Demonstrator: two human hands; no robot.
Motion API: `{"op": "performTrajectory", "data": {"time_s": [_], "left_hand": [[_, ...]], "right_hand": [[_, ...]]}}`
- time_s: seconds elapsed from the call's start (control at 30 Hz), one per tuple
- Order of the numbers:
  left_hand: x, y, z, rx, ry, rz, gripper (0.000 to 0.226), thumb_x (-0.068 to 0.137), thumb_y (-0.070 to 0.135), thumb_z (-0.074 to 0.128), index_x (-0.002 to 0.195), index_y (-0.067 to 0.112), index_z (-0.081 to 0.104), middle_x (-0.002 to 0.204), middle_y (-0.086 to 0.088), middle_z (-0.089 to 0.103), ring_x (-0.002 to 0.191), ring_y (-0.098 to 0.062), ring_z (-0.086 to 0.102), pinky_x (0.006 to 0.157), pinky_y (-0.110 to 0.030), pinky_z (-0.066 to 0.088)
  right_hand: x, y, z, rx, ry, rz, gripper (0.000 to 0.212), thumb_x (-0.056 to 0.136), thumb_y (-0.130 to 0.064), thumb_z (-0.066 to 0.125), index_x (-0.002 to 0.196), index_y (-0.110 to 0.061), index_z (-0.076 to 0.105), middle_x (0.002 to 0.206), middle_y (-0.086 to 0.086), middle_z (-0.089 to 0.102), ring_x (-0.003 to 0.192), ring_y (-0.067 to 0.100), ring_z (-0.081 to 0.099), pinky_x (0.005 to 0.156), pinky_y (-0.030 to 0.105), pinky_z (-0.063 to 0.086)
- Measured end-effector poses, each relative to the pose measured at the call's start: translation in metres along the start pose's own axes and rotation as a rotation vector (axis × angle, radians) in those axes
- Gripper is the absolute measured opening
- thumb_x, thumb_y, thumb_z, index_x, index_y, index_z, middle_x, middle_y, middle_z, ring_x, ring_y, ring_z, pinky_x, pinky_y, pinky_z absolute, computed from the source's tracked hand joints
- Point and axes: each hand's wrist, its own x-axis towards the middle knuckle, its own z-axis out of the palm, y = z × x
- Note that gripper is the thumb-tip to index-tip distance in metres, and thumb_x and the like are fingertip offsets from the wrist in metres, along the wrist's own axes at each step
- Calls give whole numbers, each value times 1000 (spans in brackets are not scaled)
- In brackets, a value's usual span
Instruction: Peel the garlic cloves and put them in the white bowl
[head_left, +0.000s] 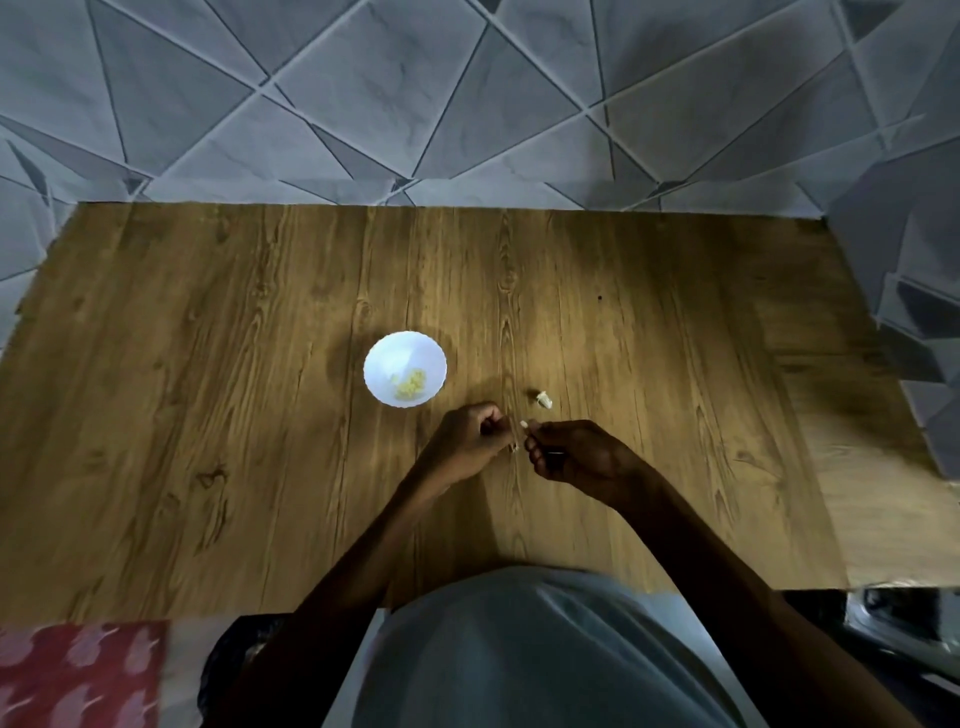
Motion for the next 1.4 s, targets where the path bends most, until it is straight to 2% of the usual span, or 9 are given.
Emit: {"op": "performTrajectory", "data": {"time_s": [0.17,0.2,0.33,0.43,0.6,0.8,1.03,1.2,1.4], "left_hand": [[6,-9,2,137,11,14,7,87,21,67,86,15,63,75,9,62,68,0,56,55,-8,37],[8,-12,2,147,11,16,7,86,19,67,88,14,64,78,7,64,71,-1,58,59,-9,39],[15,-21,3,163,-8,6,15,92,16,58,98,9,70,85,-4,71,75,-12,65,73,-36,55],[18,-19,5,100,-23,32,15,96,16,56,100,13,70,83,3,69,73,-11,66,72,-35,55],[18,-9,4,-224,-16,29,12,88,21,70,99,20,72,92,4,74,89,-14,70,76,-41,57],[23,-9,6,-253,35,67,7,87,15,71,93,17,74,86,2,74,82,-17,70,79,-48,58],[19,-10,8,-110,45,199,11,90,14,67,99,10,72,87,2,73,80,-9,69,74,-31,58],[15,-15,9,-52,82,263,9,91,16,66,98,13,71,88,7,71,83,-1,66,72,-13,51],[14,-24,12,-10,71,190,12,94,18,62,101,14,70,92,7,71,88,1,65,76,-20,55]], "right_hand": [[3,4,-2,27,52,-9,12,94,-10,60,97,-3,70,79,8,64,68,14,60,65,25,51],[3,4,-2,32,59,-13,12,94,-10,61,98,-3,70,78,8,64,67,14,60,65,25,51],[8,6,-1,42,68,-9,12,94,-11,61,96,-4,70,78,7,64,67,14,59,65,24,51],[10,7,-3,18,90,-28,12,96,-13,59,94,-6,69,78,7,63,66,13,58,66,25,49],[11,7,-1,-81,81,-77,16,98,-16,55,93,-8,68,79,7,61,68,14,55,67,26,46],[12,7,3,-47,66,-46,18,99,-13,51,96,-6,67,76,6,61,66,13,54,66,25,44],[12,6,2,22,75,52,16,98,-8,46,95,-5,61,76,7,58,66,13,50,65,26,42],[12,10,2,-155,138,-48,23,96,-17,58,106,2,66,78,7,59,68,14,52,65,25,43],[17,19,-2,-436,216,-235,15,96,-5,57,96,-3,72,83,11,67,72,16,61,64,26,49]]}}
